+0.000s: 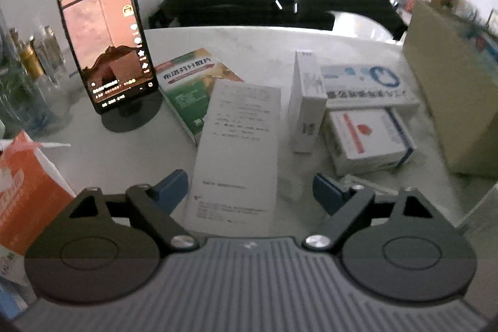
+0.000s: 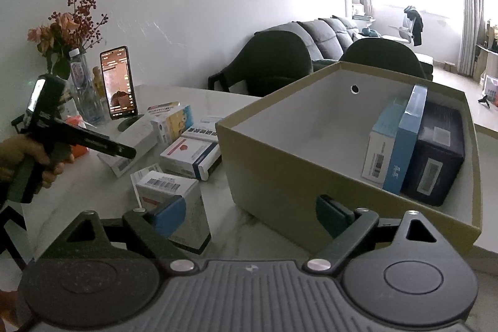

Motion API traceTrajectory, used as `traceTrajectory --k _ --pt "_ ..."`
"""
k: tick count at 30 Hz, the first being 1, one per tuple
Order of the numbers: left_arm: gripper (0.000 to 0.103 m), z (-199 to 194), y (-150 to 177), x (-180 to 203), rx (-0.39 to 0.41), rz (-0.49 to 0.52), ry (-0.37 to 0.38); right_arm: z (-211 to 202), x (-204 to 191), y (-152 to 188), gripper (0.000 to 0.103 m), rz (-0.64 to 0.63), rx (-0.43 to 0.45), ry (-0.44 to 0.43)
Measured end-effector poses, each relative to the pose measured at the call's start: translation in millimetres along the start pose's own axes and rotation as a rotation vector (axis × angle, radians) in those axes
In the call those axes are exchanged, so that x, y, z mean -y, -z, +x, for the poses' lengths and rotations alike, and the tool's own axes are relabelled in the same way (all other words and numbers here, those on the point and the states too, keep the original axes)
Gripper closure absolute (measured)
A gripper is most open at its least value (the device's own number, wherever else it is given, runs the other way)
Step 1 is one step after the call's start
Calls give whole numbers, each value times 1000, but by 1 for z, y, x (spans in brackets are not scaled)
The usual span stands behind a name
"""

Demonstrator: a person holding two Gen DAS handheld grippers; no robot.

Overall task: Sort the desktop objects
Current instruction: 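Close the left gripper on the white leaflet, then lift the white leaflet with the left gripper toward the right gripper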

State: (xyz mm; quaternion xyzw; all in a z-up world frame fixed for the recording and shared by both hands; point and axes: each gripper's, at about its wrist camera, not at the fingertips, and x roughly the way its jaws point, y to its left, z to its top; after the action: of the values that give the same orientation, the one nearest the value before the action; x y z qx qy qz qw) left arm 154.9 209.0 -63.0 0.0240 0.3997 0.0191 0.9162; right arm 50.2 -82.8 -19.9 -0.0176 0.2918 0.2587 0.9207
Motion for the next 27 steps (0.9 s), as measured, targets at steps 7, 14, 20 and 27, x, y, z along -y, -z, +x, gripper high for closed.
traceTrajectory --k 7,14,20,27 --pt "41 14 9 -5 -21 1 -43 -4 4 3 11 25 7 5" --pt "43 -3 14 -12 36 -58 15 -8 6 -2 11 66 26 -22" --pt "43 -26 18 -15 93 -112 84 -9 9 -11 11 152 45 -97" --pt "43 -52 16 -7 158 -144 216 -3 15 -24 12 325 17 -247"
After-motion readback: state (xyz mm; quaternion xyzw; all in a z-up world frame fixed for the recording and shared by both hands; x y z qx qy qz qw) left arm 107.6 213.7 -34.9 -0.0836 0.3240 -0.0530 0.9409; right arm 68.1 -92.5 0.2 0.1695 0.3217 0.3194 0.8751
